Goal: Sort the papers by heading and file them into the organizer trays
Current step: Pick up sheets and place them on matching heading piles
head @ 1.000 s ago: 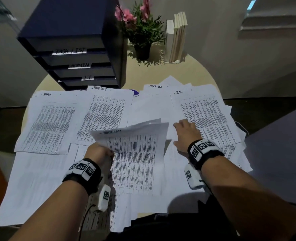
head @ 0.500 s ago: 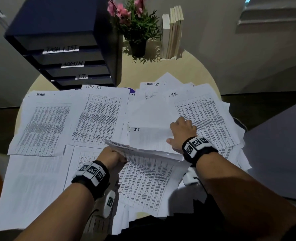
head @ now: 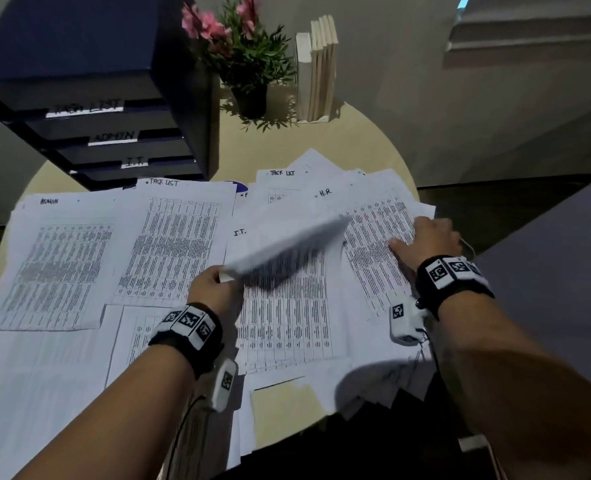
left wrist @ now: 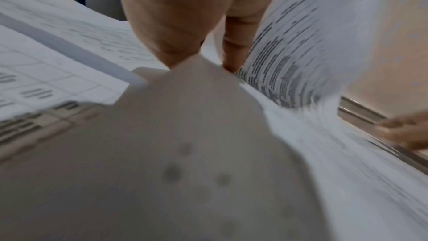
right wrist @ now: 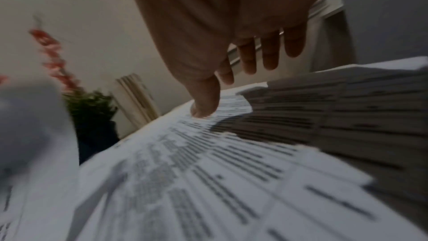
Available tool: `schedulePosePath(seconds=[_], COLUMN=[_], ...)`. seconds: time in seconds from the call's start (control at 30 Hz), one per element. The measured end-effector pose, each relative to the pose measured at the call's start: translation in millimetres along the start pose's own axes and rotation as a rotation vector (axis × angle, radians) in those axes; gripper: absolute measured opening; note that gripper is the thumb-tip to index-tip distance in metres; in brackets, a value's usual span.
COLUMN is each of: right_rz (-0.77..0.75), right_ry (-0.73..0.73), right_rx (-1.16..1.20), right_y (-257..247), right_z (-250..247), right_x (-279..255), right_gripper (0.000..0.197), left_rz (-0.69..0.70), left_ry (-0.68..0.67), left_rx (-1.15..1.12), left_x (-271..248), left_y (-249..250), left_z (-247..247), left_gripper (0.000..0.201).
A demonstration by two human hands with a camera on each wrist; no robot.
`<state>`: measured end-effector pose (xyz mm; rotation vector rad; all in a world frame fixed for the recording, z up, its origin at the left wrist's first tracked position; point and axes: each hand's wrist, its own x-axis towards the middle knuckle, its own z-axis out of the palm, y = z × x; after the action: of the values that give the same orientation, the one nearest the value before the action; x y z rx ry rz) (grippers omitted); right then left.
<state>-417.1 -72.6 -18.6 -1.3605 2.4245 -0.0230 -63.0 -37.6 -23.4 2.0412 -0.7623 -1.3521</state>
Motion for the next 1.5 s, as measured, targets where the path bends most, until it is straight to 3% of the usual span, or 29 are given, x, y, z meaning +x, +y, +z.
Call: schedulePosePath(seconds=[0.1, 0.2, 0.3, 0.47, 0.6, 0.7, 0.87, 1.0, 1.13, 1.2, 1.33, 1.5], right_rz=[0.065, 0.072, 0.046, -0.182, -0.374, -0.543, -0.759, -0.603, -0.431, -0.405, -0.284, -0.116], right_ry=[-0.075, -0.085, 0.08, 0.33, 0.435, 0.544, 0.674, 0.486, 0.171, 0.103, 0.11, 0.303], right_rx=[-0.036, -0.011, 0.046, 0.16, 0.262, 0.398, 0.606, 0.833, 0.818, 0.775, 0.805, 0.824], right_y=[15.0, 15.2, 11.7, -1.3, -26.4, -50.3, -85.3, -115.6, -142.4, -155.2, -179.9, -186.2], right_z=[8.1, 12.5, 8.9, -24.8, -48.4, -55.5, -59.7, -51.1, -15.0, 8.1, 43.1, 63.5], right_x=[4.5, 5.9, 4.7, -4.5, -22.6, -46.2, -80.9, -99.1, -121.6, -135.2, -165.8, -205.8], right_gripper=[0.087, 0.094, 0.067, 0.01, 0.01, 0.008, 0.013, 0.015, 0.017, 0.016, 0.014, 0.014], left_rz=[0.015, 0.012, 0.062, 0.215, 0.374, 0.462, 0.454, 0.405, 0.327, 0.25, 0.134, 0.061], left_ry=[-0.003, 0.005, -0.035, 0.019, 0.136, 0.26, 0.462, 0.623, 0.726, 0.772, 0.791, 0.737], left_rx=[0.083, 0.097, 0.127, 0.257, 0.408, 0.395, 0.28, 0.203, 0.149, 0.125, 0.082, 0.146], left_x=[2.8, 4.3, -1.9, -10.0, -15.2, -23.2, -26.5, -21.8, -11.7, -4.0, 10.2, 29.6], left_y=[-5.0, -4.8, -3.3, 4.4, 12.6, 17.4, 19.4, 10.7, -11.2, -22.9, -48.1, -80.0], left_z=[2.9, 1.3, 3.9, 5.0, 3.8, -5.7, -52.8, -108.2, -171.5, -206.1, -282.5, -370.5], left_gripper=[0.013, 0.017, 0.023, 0.011, 0.017, 0.015, 0.005, 0.012, 0.004, 0.014, 0.027, 0.029])
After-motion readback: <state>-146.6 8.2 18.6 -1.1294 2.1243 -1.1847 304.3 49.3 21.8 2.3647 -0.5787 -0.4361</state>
